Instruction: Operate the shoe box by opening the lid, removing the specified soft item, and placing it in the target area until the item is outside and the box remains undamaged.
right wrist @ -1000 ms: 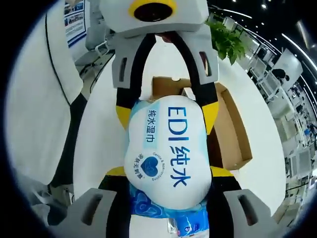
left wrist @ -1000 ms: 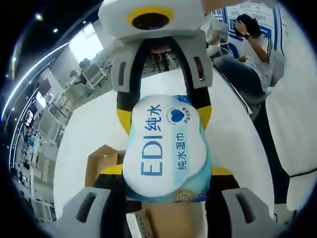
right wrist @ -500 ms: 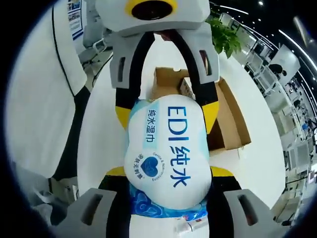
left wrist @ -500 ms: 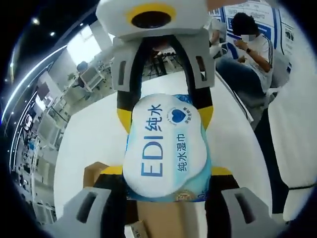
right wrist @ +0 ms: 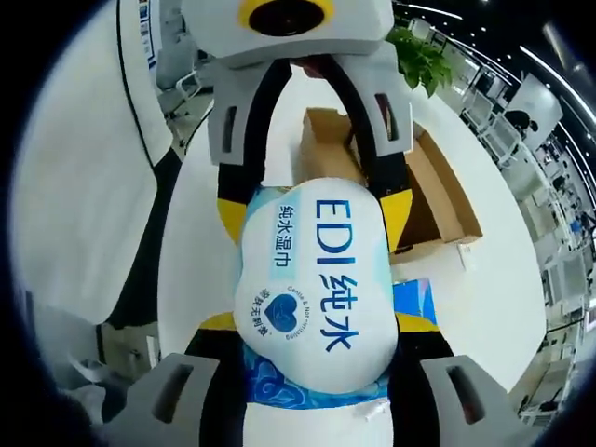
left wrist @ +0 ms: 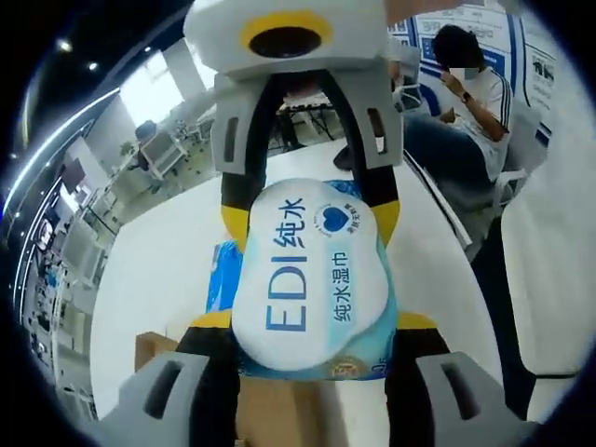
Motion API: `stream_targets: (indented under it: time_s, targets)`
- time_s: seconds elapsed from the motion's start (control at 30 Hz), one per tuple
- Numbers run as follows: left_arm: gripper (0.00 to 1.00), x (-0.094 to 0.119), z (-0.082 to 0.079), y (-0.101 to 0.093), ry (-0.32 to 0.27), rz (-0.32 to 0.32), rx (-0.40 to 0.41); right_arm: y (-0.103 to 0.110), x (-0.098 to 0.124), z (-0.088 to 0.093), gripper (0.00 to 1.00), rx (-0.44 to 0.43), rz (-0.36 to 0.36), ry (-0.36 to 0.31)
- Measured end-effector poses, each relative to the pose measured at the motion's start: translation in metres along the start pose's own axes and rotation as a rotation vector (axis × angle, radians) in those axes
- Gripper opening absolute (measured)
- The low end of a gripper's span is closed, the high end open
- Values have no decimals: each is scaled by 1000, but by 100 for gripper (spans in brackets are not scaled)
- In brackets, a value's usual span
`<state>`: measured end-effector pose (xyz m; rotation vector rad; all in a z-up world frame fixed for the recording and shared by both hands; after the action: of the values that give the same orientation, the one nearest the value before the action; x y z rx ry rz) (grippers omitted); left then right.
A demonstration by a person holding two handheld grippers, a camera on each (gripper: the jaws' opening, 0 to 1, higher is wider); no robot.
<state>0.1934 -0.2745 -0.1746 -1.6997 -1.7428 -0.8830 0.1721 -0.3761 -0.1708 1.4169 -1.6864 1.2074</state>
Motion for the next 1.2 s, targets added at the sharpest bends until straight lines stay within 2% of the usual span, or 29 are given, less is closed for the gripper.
stream_targets:
  time_s: [0.3,0.57,0.73,0.93,1.03,1.2]
  targets:
    - [62,-22,-12,-16,-7,8,0,18,4,23,58,-12,-4,12]
    - [62,-45,-7,-38,-7,19,12,41,-6,38,58,-14,-22,29]
    - [62,-61,-5,-44,19,25,33,50,-16,52,58,-17,-41,33]
    - [62,-84,7,-54,58,21,33,63,-37,65,58,-18,-50,21]
    - [62,-93,13,-58,58,21,48,67,-46,72,58,-11,-65,18]
    - [62,-109,23,-52,66,3,82,59,-64,81,58,21,-90,33]
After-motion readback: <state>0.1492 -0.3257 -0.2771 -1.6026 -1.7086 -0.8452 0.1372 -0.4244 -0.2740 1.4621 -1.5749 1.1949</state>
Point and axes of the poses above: the point that each gripper's makers call its tool centre point, and the gripper's own axes: x roughly backward along the fingers, y roughly to its left, z roughly out of its underside, the point moved 7 cm from there along x, roughly backward along the fingers, and after that the axes turned 12 degrees about x, right-handed, at the moved point
